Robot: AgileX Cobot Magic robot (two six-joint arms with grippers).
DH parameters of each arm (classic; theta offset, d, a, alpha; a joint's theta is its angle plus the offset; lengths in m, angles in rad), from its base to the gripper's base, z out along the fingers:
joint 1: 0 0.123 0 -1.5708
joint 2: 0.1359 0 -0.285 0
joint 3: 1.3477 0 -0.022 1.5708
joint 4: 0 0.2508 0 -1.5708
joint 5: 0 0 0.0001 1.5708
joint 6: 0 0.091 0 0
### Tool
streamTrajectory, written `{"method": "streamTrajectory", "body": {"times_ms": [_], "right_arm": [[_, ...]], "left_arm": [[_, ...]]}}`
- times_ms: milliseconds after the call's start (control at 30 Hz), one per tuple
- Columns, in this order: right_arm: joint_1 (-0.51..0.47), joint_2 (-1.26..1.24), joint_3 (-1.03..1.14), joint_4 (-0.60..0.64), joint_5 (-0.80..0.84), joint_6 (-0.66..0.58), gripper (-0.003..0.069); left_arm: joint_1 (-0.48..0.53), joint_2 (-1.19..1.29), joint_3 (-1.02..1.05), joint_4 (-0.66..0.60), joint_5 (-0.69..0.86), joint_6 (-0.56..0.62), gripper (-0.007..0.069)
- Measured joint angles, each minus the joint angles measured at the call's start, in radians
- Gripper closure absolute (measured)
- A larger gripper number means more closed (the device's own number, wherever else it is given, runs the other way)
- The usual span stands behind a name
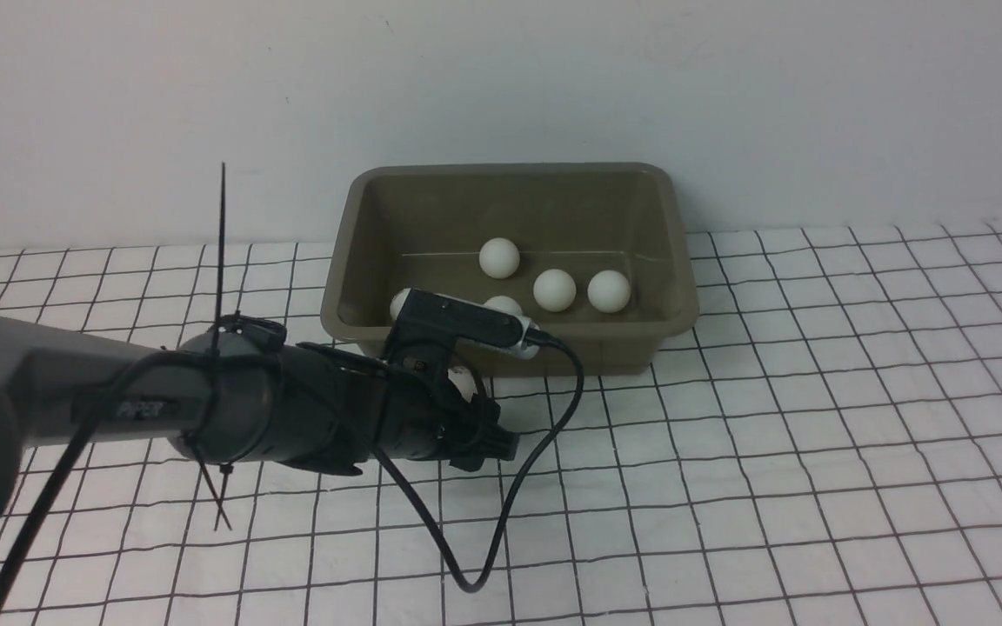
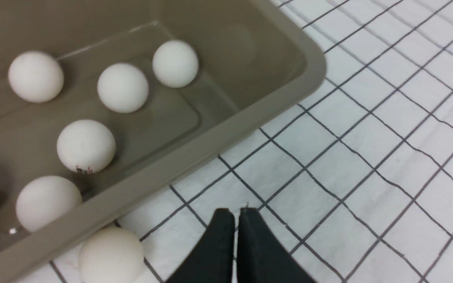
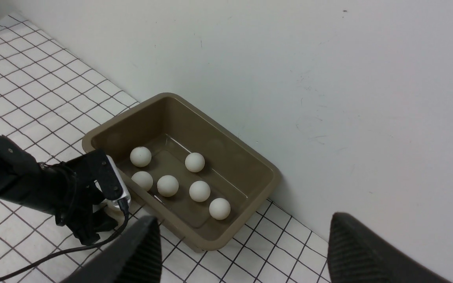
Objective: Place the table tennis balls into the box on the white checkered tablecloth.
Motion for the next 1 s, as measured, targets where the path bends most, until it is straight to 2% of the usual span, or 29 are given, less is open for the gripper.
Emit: {"method": "streamTrajectory", "body": {"times_ms": [400,567,700,1000], "right_arm": [[0.000,0.000,0.000,-0.002,0.004,0.000,0.0144],[0.000,0.000,0.000,-0.002,0.005,0.000,0.0144],[0.000,0.000,0.000,-0.002,0.004,0.000,0.0144],[0.000,0.000,0.000,-0.001,-0.002,0.000,0.0144]], "left_arm": [[0.000,-0.004,0.001,0.008,0.012,0.040,0.0629],[0.017,0.032,0.000,0.014,-0.155,0.136,0.0629],[0.049,0.068,0.001,0.007,-0.201,0.170,0.0629],[0.060,0.071,0.001,0.003,-0.158,0.185,0.0629]]}}
